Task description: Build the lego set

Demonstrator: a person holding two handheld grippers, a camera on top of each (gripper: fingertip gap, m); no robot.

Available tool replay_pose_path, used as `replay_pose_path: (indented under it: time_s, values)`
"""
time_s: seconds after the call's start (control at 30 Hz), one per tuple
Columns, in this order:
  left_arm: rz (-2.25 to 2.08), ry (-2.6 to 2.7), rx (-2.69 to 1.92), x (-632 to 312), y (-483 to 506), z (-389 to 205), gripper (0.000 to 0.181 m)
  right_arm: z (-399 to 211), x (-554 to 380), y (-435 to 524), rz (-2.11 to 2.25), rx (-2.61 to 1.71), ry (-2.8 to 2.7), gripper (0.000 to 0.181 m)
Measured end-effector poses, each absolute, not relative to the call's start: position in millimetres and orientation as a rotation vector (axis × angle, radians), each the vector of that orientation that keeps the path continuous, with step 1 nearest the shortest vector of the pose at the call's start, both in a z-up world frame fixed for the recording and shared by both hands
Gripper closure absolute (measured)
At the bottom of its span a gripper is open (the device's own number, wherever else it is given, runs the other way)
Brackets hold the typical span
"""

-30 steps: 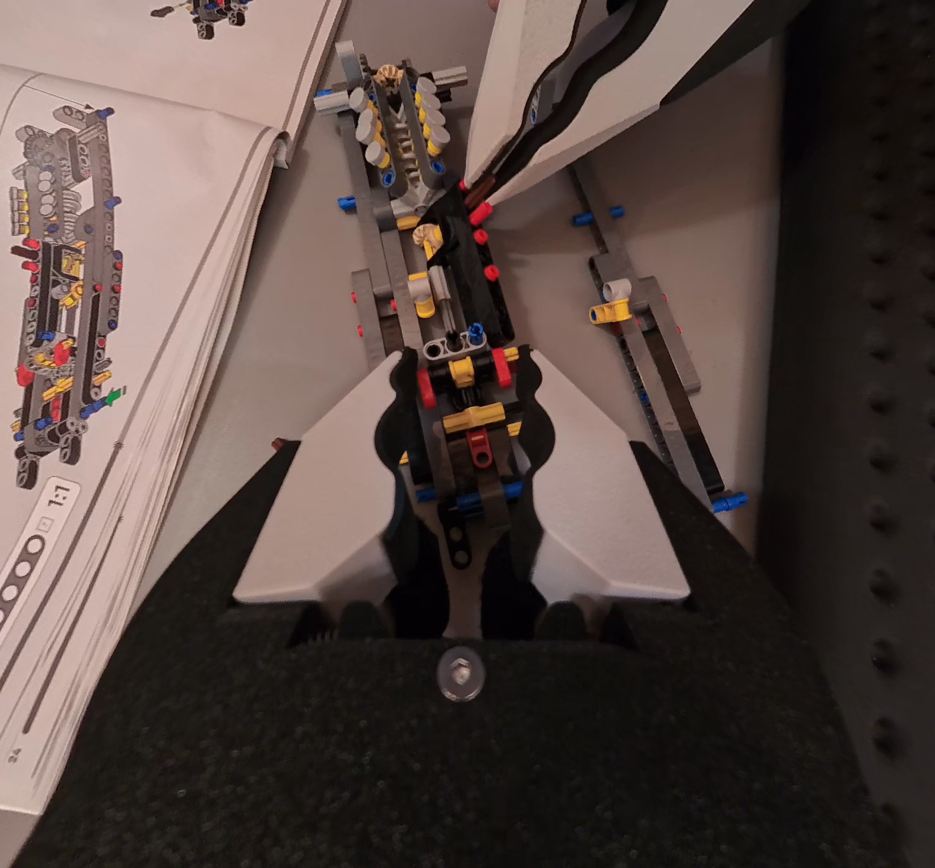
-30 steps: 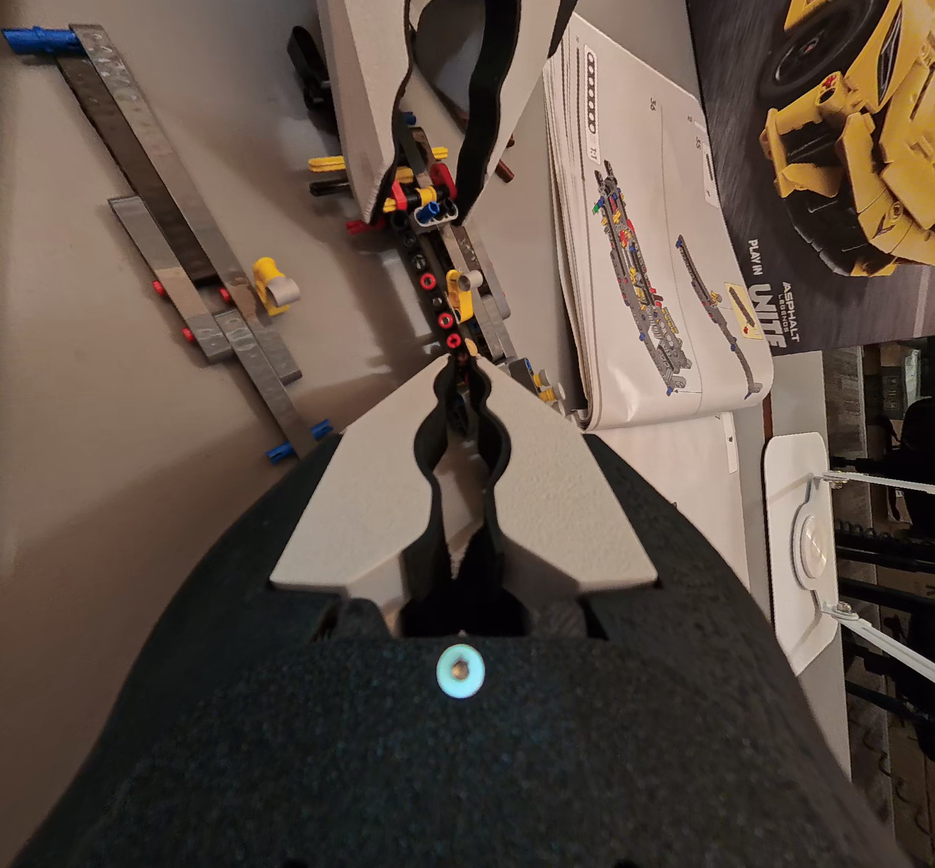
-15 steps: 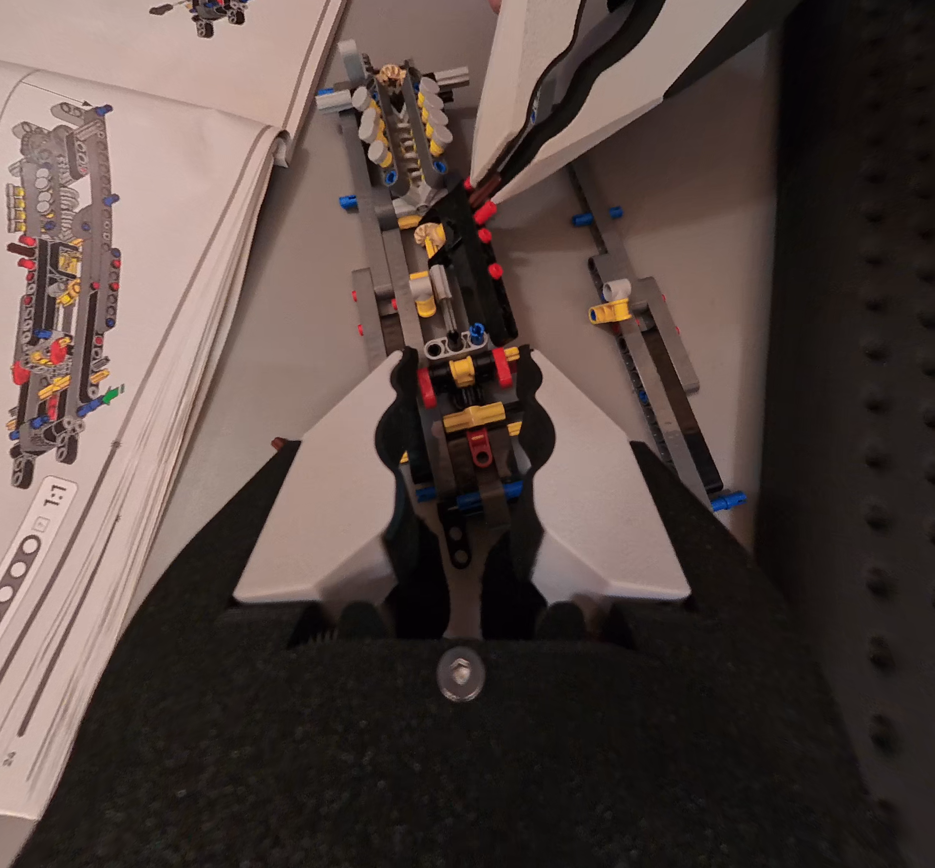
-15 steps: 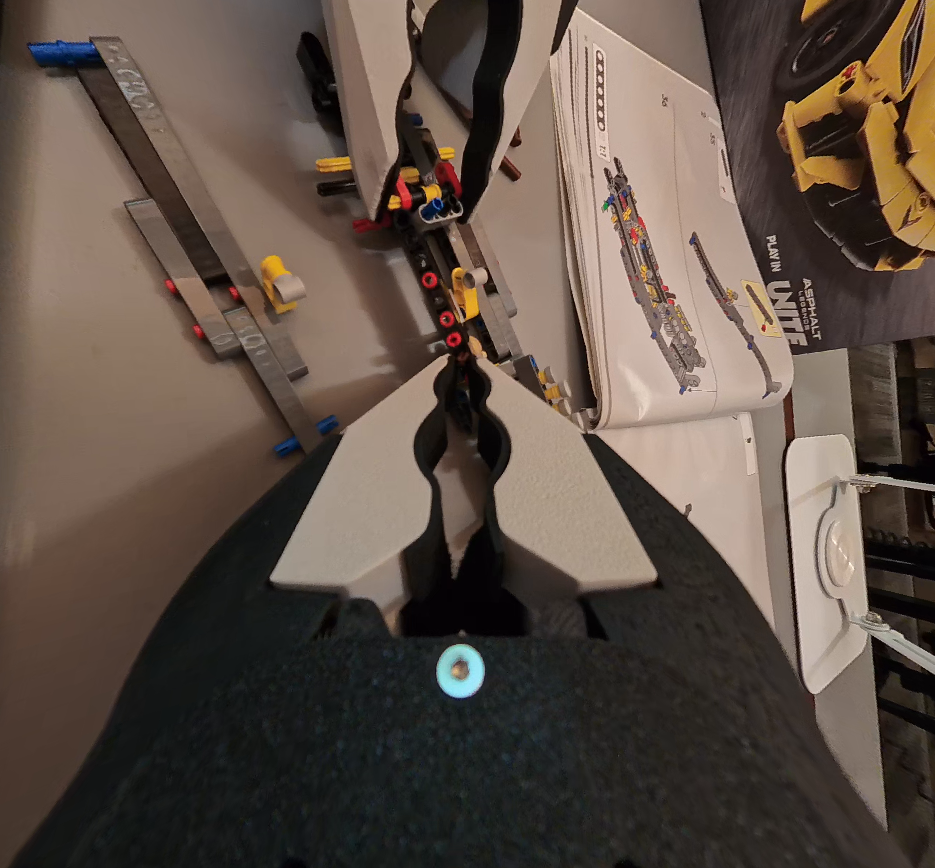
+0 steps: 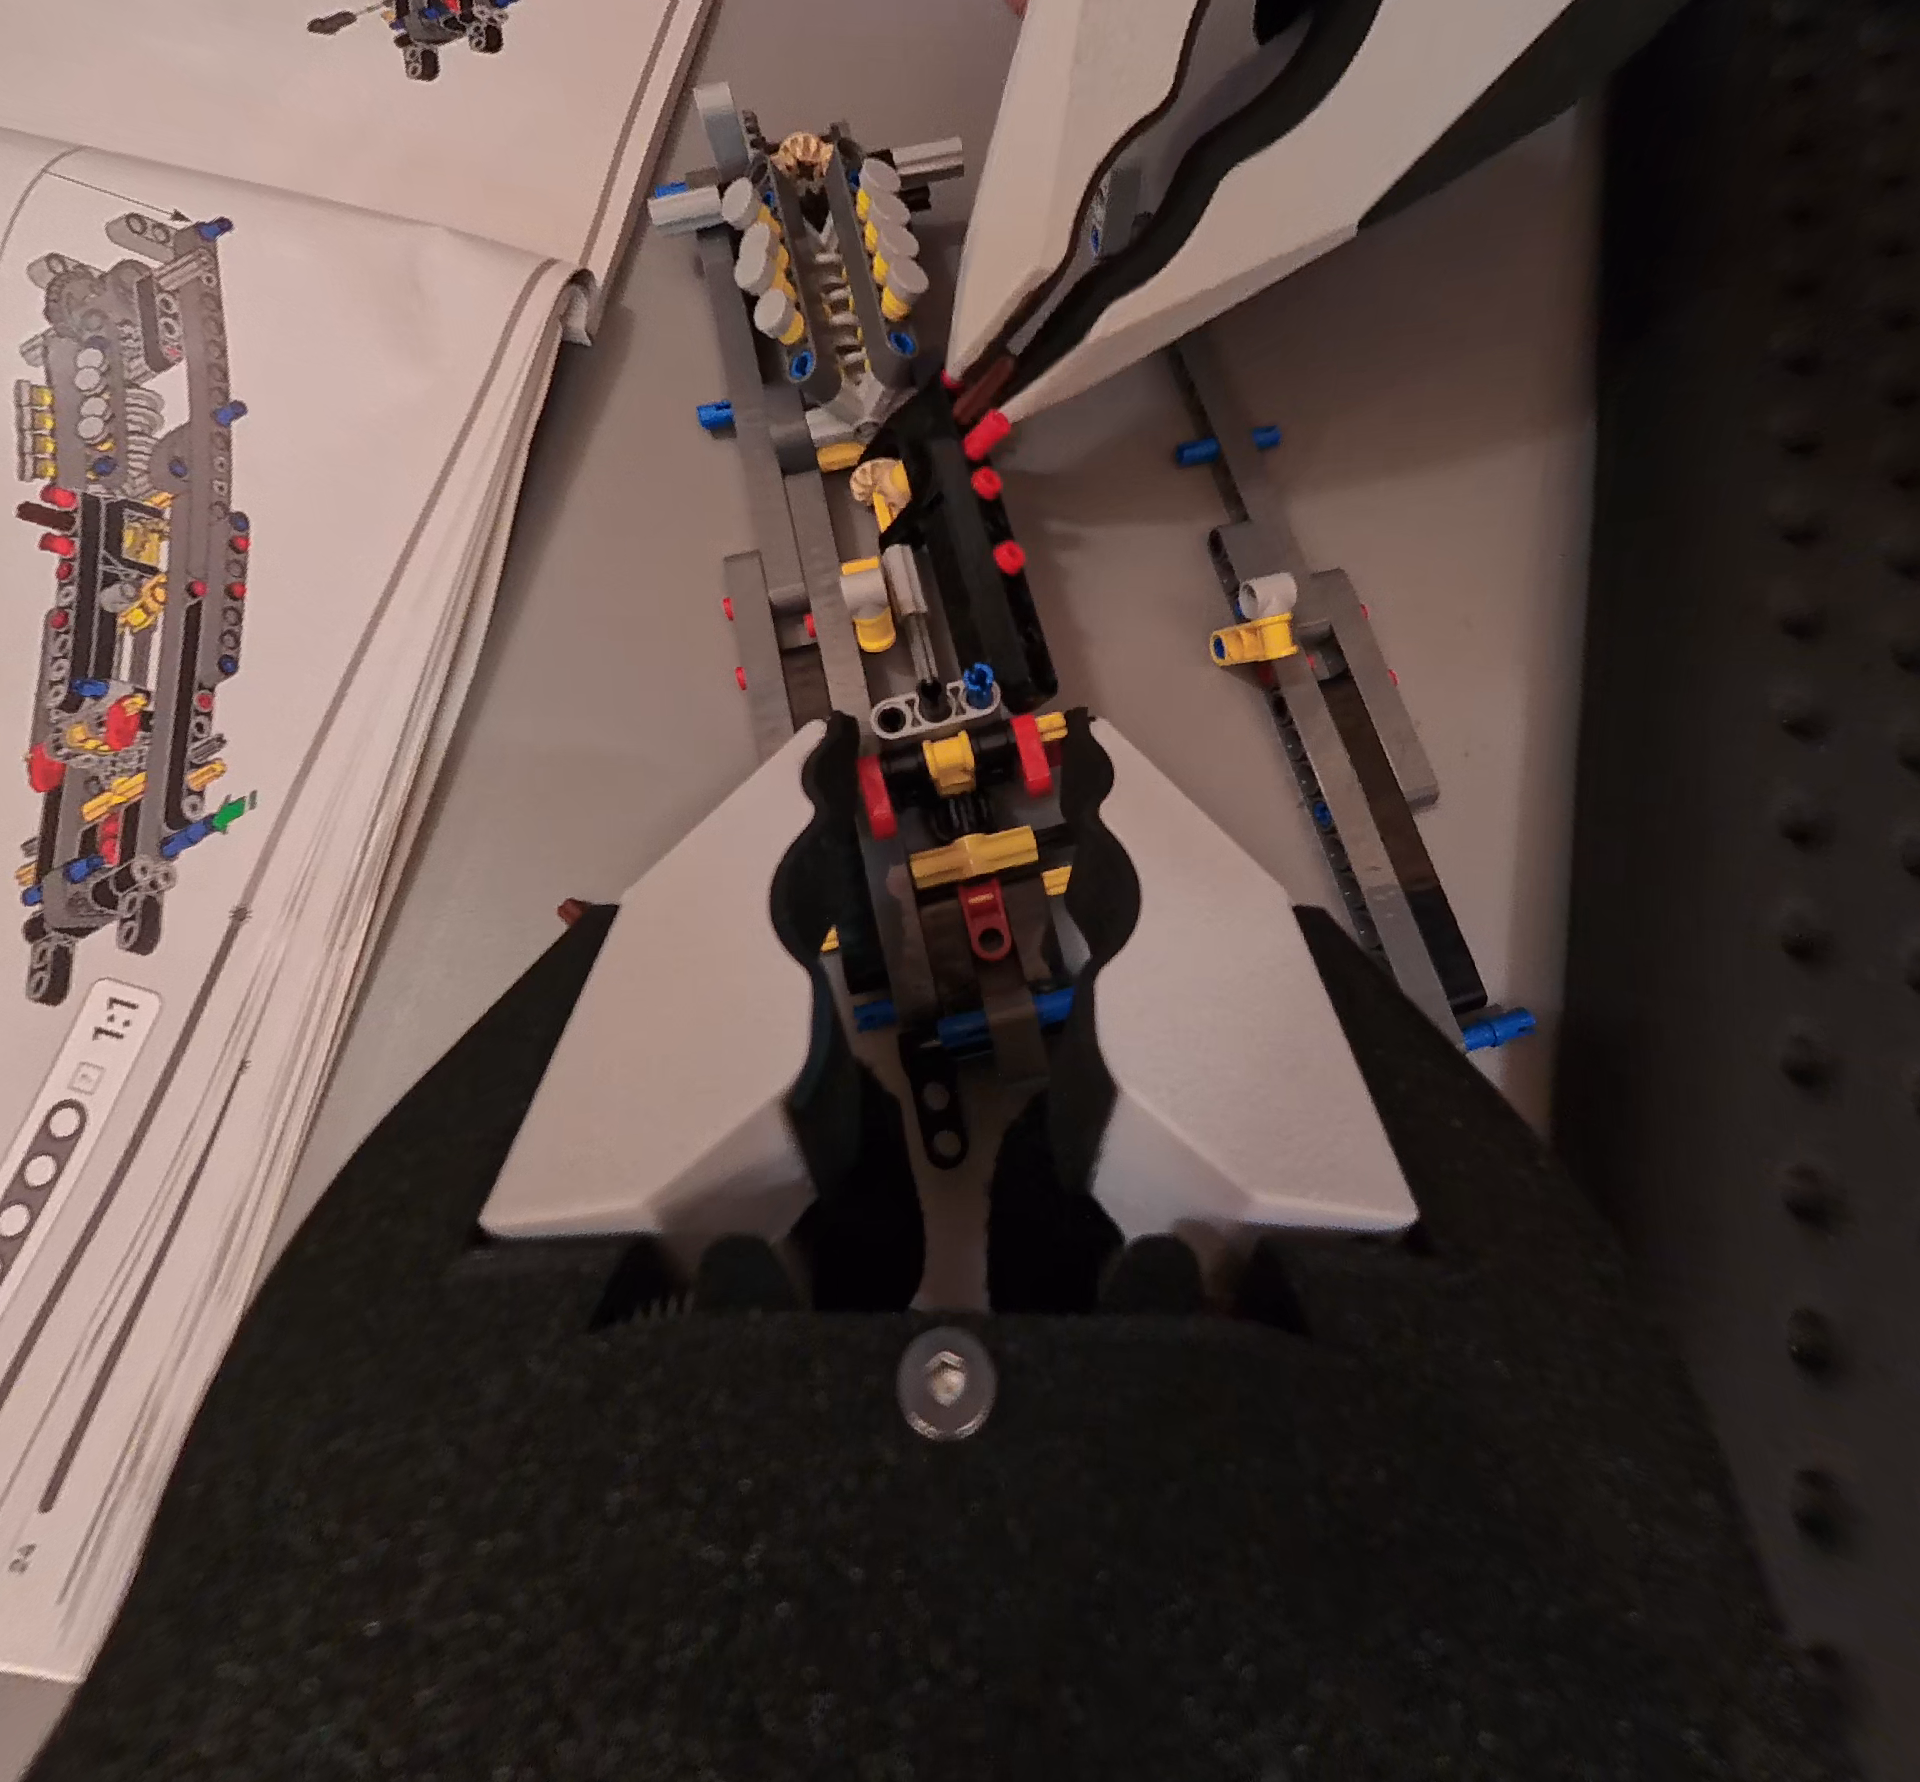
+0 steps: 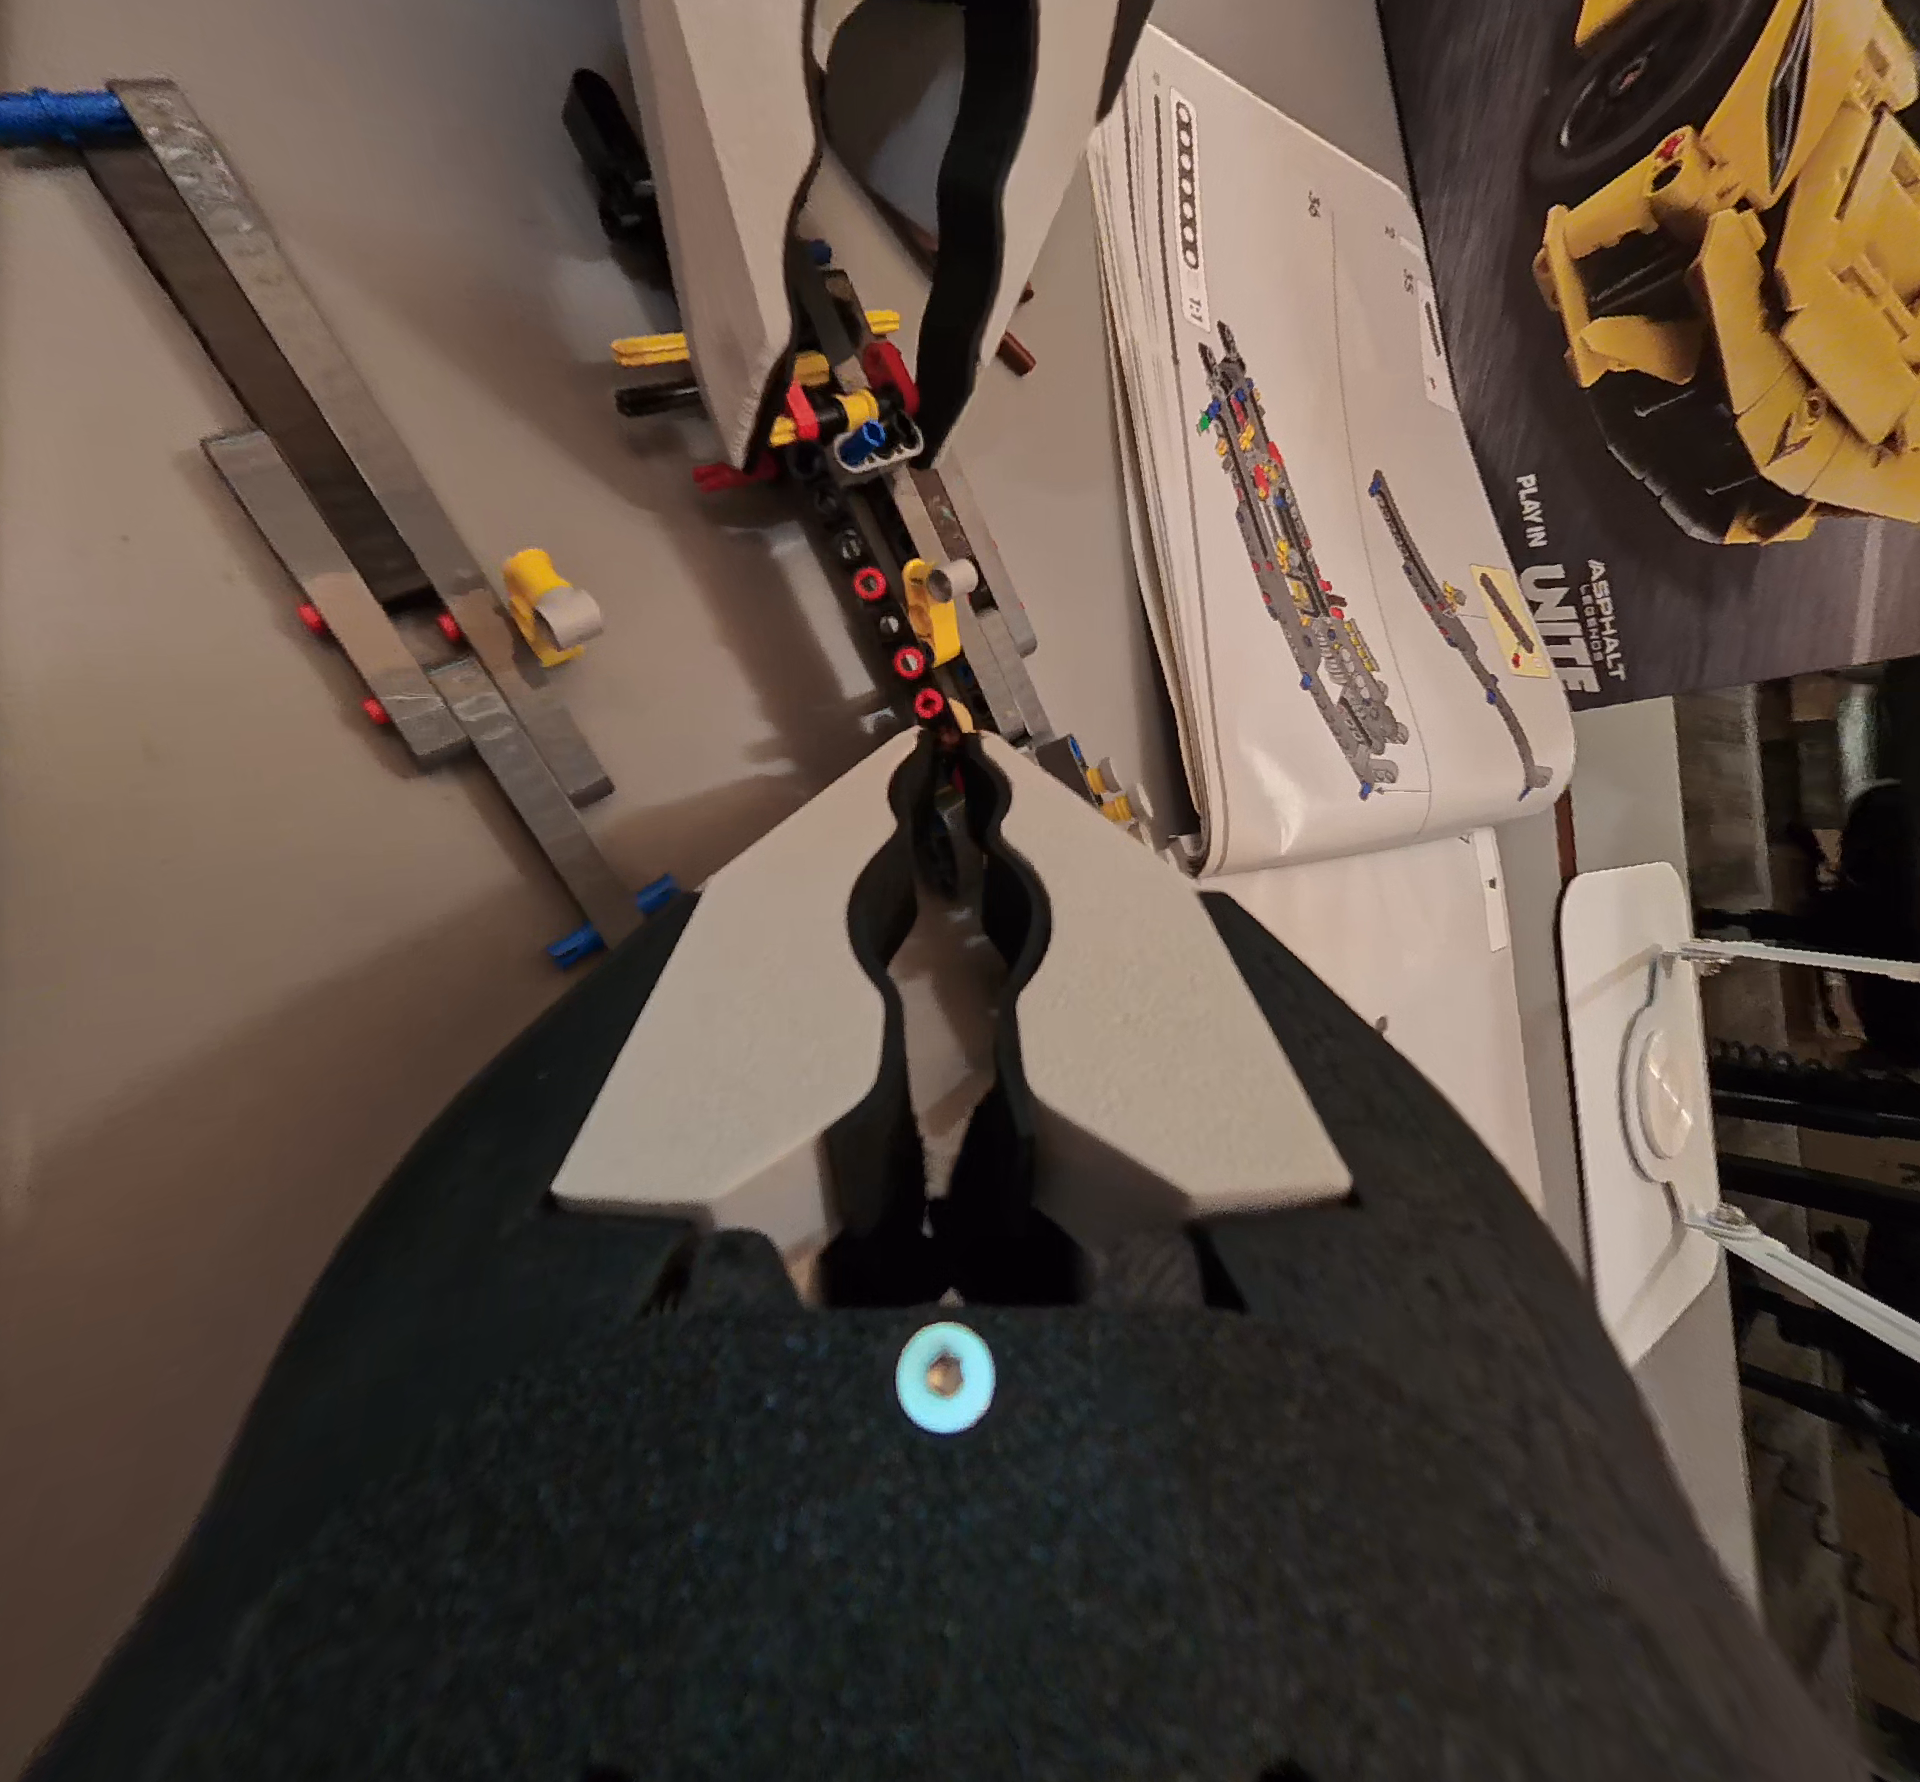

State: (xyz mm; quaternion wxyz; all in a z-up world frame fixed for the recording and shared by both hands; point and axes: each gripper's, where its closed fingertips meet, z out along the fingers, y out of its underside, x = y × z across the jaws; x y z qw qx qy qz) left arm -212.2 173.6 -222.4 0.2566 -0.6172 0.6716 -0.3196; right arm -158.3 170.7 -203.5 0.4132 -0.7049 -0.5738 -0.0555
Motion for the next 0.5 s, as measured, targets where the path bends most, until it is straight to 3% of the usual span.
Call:
replay_pose_path:
  time_s: [0.23, 0.33, 0.5]
  values:
    - [-0.868, 1.809, -1.691, -215, 179, -222, 0.143, -206, -165, 176, -0.283, -1.704, -1.539, 0.176]
    - [-0.871, 1.804, -1.691, -215, 179, -222, 0.143, -209, -168, 170, -0.274, -1.739, -1.619, 0.157]
    - [-0.883, 1.8, -1.695, -214, 178, -222, 0.143, -215, -186, 179, -0.336, -1.686, -1.669, 0.156]
